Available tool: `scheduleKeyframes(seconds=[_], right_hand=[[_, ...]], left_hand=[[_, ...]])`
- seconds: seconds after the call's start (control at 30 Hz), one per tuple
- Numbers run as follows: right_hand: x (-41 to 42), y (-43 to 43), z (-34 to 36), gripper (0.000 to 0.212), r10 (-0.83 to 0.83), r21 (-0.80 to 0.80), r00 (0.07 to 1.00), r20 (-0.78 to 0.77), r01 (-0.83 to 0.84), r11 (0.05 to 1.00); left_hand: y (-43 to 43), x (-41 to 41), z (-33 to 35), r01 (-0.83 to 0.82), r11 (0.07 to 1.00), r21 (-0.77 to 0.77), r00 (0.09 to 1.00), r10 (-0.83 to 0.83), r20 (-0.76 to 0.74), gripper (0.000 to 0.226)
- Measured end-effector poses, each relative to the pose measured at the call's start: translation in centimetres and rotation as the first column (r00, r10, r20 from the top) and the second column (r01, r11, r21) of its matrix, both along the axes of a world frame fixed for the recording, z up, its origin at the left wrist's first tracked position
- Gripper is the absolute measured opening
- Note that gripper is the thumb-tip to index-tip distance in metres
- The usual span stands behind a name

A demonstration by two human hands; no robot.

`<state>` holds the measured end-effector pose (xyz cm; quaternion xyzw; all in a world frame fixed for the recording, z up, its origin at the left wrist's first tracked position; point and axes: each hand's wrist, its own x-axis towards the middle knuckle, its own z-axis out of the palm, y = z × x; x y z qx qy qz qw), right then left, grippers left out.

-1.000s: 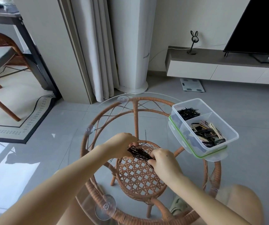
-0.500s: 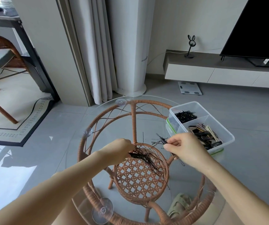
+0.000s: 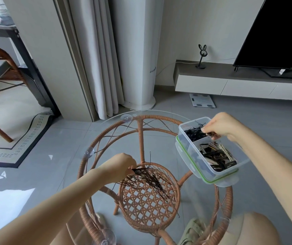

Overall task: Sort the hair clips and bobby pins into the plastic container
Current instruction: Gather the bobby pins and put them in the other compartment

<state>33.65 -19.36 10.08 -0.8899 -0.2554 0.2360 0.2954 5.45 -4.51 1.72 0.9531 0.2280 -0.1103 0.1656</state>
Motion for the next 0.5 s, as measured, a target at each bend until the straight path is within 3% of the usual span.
scheduleKeyframes(seconds=[0.1, 0.2, 0.37, 0.5], right_hand=[[1.4, 2.5, -0.7, 0.016, 0.145, -0.249, 0.979, 0.141, -0.106, 0.963], [1.7, 3.8, -1.6, 0.012, 0.385, -0.404, 0.892, 0.237, -0.271, 0.874], [1.7, 4.3, -2.0, 0.012, 0.458, -0.407, 0.822, 0.339, -0.311, 0.859], [2.5, 3.3, -1.8, 0.013, 0.438, -0.316, 0.793, 0.424, -0.324, 0.892]], left_hand=[[0.2, 0.2, 0.3, -0.013, 1.0, 0.0, 1.0, 0.013, -0.003, 0.023], [0.2, 0.3, 0.8, -0.013, 1.0, 0.003, 1.0, 0.013, 0.013, 0.025], [0.8, 0.6, 2.1, -0.016, 1.0, 0.01, 0.999, 0.015, 0.031, 0.025], [1.4, 1.6, 3.5, -0.018, 0.999, 0.026, 0.996, 0.016, 0.085, 0.021]])
